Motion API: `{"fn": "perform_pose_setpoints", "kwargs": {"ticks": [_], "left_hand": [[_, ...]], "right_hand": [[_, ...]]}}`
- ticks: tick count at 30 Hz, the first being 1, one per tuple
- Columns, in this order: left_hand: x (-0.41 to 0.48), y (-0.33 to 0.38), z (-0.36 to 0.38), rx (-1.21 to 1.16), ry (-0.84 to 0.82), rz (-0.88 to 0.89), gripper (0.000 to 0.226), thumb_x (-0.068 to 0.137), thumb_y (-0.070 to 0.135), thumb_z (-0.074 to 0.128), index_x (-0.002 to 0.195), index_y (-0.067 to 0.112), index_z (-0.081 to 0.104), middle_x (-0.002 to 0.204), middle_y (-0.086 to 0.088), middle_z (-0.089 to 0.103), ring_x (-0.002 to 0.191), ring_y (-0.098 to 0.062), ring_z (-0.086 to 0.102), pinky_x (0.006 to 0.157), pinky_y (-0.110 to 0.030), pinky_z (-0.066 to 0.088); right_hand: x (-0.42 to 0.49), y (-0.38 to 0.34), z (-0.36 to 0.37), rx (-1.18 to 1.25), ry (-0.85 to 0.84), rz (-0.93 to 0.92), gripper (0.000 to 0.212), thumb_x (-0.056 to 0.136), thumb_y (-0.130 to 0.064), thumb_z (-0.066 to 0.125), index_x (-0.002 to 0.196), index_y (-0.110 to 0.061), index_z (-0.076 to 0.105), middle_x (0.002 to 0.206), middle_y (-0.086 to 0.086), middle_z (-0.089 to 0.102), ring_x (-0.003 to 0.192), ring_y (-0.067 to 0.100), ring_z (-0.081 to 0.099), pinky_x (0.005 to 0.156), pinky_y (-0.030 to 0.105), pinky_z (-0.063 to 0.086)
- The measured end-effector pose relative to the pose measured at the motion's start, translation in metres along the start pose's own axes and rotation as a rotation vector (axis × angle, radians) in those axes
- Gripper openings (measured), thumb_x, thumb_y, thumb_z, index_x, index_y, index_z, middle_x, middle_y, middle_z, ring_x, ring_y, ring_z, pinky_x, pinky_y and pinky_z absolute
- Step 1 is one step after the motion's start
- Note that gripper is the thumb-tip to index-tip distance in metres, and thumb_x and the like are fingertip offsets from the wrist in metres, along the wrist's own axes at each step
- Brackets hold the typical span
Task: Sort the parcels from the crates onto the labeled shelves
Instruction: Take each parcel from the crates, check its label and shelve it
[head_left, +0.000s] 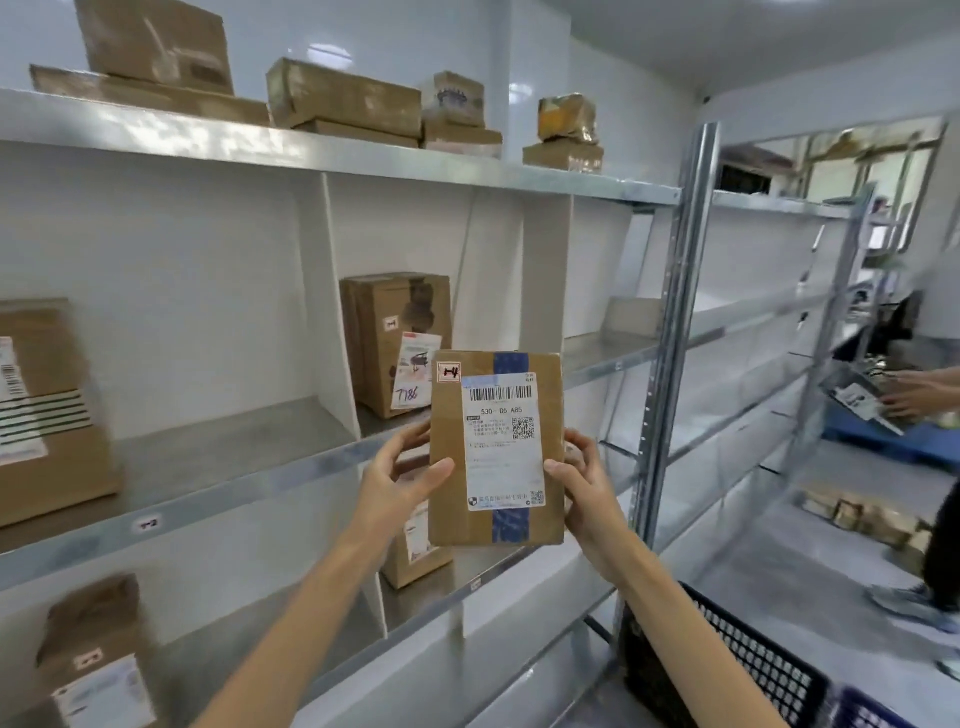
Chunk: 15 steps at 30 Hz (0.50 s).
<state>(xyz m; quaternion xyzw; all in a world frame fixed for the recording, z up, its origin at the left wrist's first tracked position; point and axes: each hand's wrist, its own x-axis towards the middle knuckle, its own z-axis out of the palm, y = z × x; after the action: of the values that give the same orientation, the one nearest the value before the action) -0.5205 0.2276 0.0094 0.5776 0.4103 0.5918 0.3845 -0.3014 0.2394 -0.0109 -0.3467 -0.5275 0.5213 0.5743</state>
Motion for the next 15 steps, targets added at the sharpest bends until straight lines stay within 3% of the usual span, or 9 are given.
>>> {"fn": "perform_pose_setpoints", "kwargs": {"ticks": [2, 6, 8, 11, 15], "left_hand": [[0.015, -0.01, 0.034, -0.01, -0.018, -0.02, 0.062, 0.062, 0.039, 0.074, 0.121, 0.034, 0.056, 0.12, 0.009, 0.063, 0.111, -0.015, 0.059, 0.087, -0.038, 0.055], [0.039, -0.028, 0.094, -0.021, -0.062, -0.035, 0.045, 0.076, 0.025, 0.074, 0.112, 0.044, 0.055, 0.118, 0.014, 0.062, 0.105, -0.005, 0.059, 0.072, -0.02, 0.054], [0.049, -0.038, 0.119, -0.021, -0.073, -0.053, 0.044, 0.077, 0.024, 0.074, 0.112, 0.043, 0.056, 0.118, 0.013, 0.063, 0.108, -0.009, 0.059, 0.083, -0.03, 0.054], [0.061, -0.046, 0.148, 0.005, -0.09, -0.079, 0.046, 0.079, 0.024, 0.072, 0.121, 0.033, 0.054, 0.122, 0.008, 0.061, 0.113, -0.016, 0.057, 0.096, -0.044, 0.049], [0.085, -0.054, 0.177, 0.019, -0.116, -0.077, 0.046, 0.079, 0.023, 0.071, 0.12, 0.032, 0.053, 0.122, 0.007, 0.06, 0.114, -0.016, 0.055, 0.094, -0.04, 0.05]], "right_hand": [[0.007, -0.001, -0.035, -0.01, 0.025, 0.001, 0.053, 0.073, -0.035, 0.063, 0.12, -0.037, 0.039, 0.118, -0.002, 0.062, 0.106, 0.017, 0.063, 0.084, 0.042, 0.056], [0.018, -0.001, -0.096, -0.027, 0.073, 0.002, 0.051, 0.073, -0.037, 0.064, 0.119, -0.039, 0.042, 0.115, -0.002, 0.064, 0.102, 0.014, 0.066, 0.079, 0.038, 0.057], [0.024, 0.0, -0.12, -0.034, 0.106, 0.003, 0.05, 0.073, -0.038, 0.065, 0.117, -0.04, 0.042, 0.117, -0.001, 0.063, 0.101, 0.012, 0.066, 0.074, 0.033, 0.056], [0.034, 0.005, -0.148, -0.03, 0.144, 0.007, 0.054, 0.072, -0.039, 0.066, 0.12, -0.038, 0.041, 0.116, -0.002, 0.063, 0.104, 0.015, 0.065, 0.077, 0.034, 0.055], [0.053, 0.011, -0.177, -0.001, 0.187, 0.017, 0.049, 0.07, -0.039, 0.066, 0.114, -0.04, 0.043, 0.108, -0.005, 0.068, 0.102, 0.016, 0.066, 0.076, 0.037, 0.055]]}}
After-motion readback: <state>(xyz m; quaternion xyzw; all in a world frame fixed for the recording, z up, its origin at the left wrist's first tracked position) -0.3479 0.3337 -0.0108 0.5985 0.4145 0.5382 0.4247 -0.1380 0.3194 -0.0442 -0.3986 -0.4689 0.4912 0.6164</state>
